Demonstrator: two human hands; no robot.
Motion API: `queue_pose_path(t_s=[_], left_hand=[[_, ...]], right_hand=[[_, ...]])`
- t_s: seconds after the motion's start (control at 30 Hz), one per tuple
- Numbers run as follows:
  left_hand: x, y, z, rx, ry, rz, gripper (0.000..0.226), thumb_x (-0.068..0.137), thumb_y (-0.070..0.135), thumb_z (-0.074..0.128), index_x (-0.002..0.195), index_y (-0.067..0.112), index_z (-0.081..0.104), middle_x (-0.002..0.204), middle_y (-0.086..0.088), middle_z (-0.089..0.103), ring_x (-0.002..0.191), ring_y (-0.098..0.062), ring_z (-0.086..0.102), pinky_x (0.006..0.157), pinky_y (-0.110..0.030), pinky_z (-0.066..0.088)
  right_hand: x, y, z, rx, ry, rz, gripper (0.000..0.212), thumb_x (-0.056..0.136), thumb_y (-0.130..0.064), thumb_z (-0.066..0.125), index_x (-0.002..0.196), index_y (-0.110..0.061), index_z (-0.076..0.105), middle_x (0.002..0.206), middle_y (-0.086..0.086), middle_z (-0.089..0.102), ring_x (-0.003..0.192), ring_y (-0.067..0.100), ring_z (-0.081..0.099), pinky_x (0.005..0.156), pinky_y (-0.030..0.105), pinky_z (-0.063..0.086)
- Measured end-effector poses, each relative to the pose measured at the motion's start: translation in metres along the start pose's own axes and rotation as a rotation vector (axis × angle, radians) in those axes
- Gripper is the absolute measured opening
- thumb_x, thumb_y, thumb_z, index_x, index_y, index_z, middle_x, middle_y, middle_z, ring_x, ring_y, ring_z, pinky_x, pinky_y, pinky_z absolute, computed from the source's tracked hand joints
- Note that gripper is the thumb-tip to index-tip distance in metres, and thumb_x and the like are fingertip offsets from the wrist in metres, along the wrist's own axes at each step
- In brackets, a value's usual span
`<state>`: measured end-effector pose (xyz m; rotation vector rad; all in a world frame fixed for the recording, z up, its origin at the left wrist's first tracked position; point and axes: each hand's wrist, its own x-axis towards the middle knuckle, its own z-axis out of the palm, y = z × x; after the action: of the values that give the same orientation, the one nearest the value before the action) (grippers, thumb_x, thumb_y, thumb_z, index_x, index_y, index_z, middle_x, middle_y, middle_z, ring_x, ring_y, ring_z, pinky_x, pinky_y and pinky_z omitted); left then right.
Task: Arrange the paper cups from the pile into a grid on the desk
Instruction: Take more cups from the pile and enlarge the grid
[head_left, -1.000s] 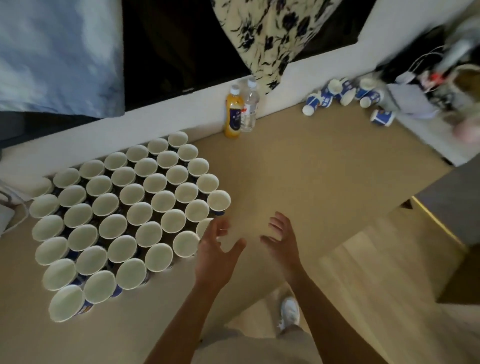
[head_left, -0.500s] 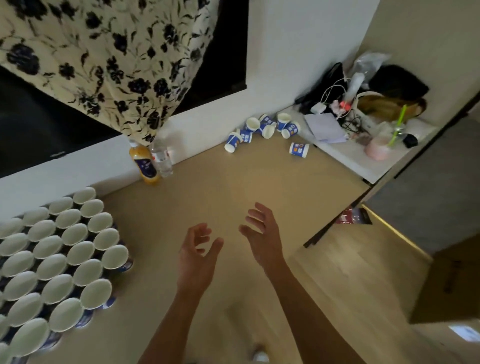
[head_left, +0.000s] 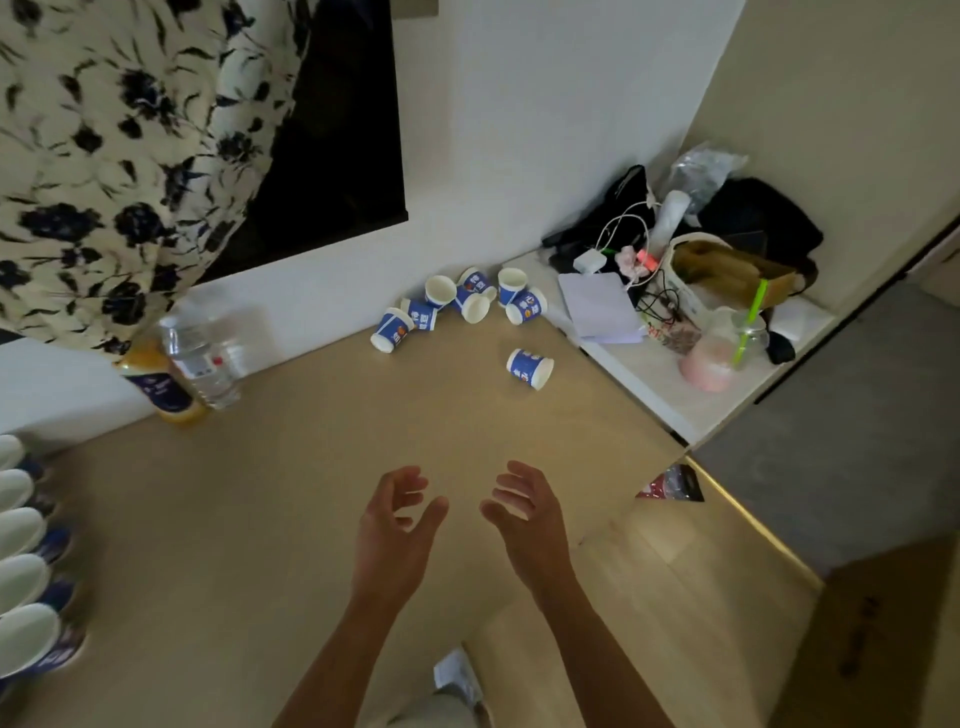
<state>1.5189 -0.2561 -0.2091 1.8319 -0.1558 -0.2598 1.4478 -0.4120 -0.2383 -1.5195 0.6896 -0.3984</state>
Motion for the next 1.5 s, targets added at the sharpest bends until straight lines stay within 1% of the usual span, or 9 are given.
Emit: queue_pose_path(t_s=[0.17, 0.37, 0.57, 0.9, 1.13, 1.27, 1.33, 1.4, 1.5], left_hand=[[0.049, 0.014, 0.051, -0.026, -0.006, -0.057, 0.036, 0.084, 0.018, 0.078, 0.112, 0.031, 0.06, 0.107, 0.011, 0.07, 0.099, -0.006, 0.066, 0.078, -0.029, 0.052], [0.082, 0.036, 0.083, -0.016, 0.034, -0.09, 0.036, 0.084, 0.018, 0.078, 0.115, 0.027, 0.061, 0.107, 0.012, 0.069, 0.099, -0.005, 0.065, 0.077, -0.026, 0.051], [0.102, 0.044, 0.11, 0.036, 0.151, -0.154, 0.034, 0.085, 0.019, 0.077, 0.112, 0.031, 0.06, 0.108, 0.013, 0.069, 0.099, -0.002, 0.064, 0.075, -0.022, 0.048], [0.136, 0.056, 0.151, 0.13, 0.362, -0.247, 0.036, 0.084, 0.017, 0.079, 0.116, 0.024, 0.062, 0.107, 0.012, 0.07, 0.098, -0.005, 0.065, 0.075, -0.026, 0.051], [0.151, 0.065, 0.175, 0.204, 0.376, -0.253, 0.041, 0.082, 0.022, 0.081, 0.117, 0.027, 0.061, 0.111, 0.016, 0.069, 0.101, -0.002, 0.064, 0.079, -0.025, 0.051], [0.162, 0.062, 0.186, 0.381, 0.318, -0.206, 0.053, 0.077, 0.024, 0.084, 0.123, 0.024, 0.059, 0.117, 0.016, 0.062, 0.108, -0.007, 0.058, 0.087, -0.027, 0.049], [0.17, 0.062, 0.192, 0.471, 0.254, -0.169, 0.061, 0.075, 0.024, 0.085, 0.129, 0.023, 0.057, 0.123, 0.015, 0.056, 0.114, -0.011, 0.052, 0.093, -0.026, 0.044], [0.179, 0.066, 0.198, 0.532, 0.186, -0.125, 0.068, 0.073, 0.022, 0.085, 0.134, 0.022, 0.054, 0.128, 0.013, 0.053, 0.118, -0.012, 0.048, 0.096, -0.023, 0.039], [0.195, 0.072, 0.207, 0.611, 0.085, -0.026, 0.081, 0.07, 0.025, 0.086, 0.141, 0.024, 0.047, 0.139, 0.01, 0.05, 0.128, -0.014, 0.042, 0.103, -0.028, 0.038]], right_hand=[[0.067, 0.001, -0.036, -0.166, -0.036, 0.036, 0.055, 0.081, -0.012, 0.082, 0.129, -0.017, 0.055, 0.116, 0.004, 0.067, 0.1, 0.008, 0.069, 0.074, 0.013, 0.053], [0.153, -0.009, -0.056, -0.264, -0.012, 0.052, 0.058, 0.078, -0.013, 0.084, 0.127, -0.018, 0.054, 0.111, 0.005, 0.066, 0.101, 0.017, 0.068, 0.073, 0.012, 0.049], [0.248, 0.005, -0.053, -0.525, 0.035, 0.031, 0.08, 0.068, -0.033, 0.089, 0.135, -0.018, 0.048, 0.122, 0.003, 0.055, 0.109, 0.021, 0.059, 0.086, 0.036, 0.051], [0.336, 0.047, -0.024, -0.943, -0.263, 0.008, 0.103, 0.066, -0.061, 0.079, 0.146, -0.013, 0.036, 0.138, 0.008, 0.047, 0.126, 0.028, 0.05, 0.095, 0.043, 0.047], [0.355, 0.059, -0.028, -0.846, -0.307, 0.011, 0.076, 0.073, -0.039, 0.076, 0.137, -0.014, 0.043, 0.128, 0.005, 0.057, 0.11, 0.028, 0.062, 0.089, 0.042, 0.051], [0.369, 0.037, -0.043, -0.64, -0.42, 0.048, 0.059, 0.066, -0.029, 0.083, 0.115, -0.022, 0.051, 0.111, 0.0, 0.058, 0.094, 0.02, 0.064, 0.077, 0.042, 0.058], [0.377, 0.016, -0.051, -0.548, -0.51, 0.059, 0.052, 0.065, -0.024, 0.085, 0.109, -0.024, 0.056, 0.11, 0.0, 0.057, 0.089, 0.014, 0.064, 0.068, 0.029, 0.058], [0.384, -0.01, -0.06, -0.513, -0.615, 0.061, 0.055, 0.066, -0.022, 0.086, 0.114, -0.025, 0.06, 0.112, -0.002, 0.059, 0.088, 0.008, 0.064, 0.062, 0.016, 0.052], [0.393, -0.049, -0.072, -0.53, -0.827, 0.059, 0.077, 0.067, -0.021, 0.091, 0.131, -0.025, 0.047, 0.112, -0.004, 0.06, 0.093, 0.01, 0.065, 0.071, 0.017, 0.052]])
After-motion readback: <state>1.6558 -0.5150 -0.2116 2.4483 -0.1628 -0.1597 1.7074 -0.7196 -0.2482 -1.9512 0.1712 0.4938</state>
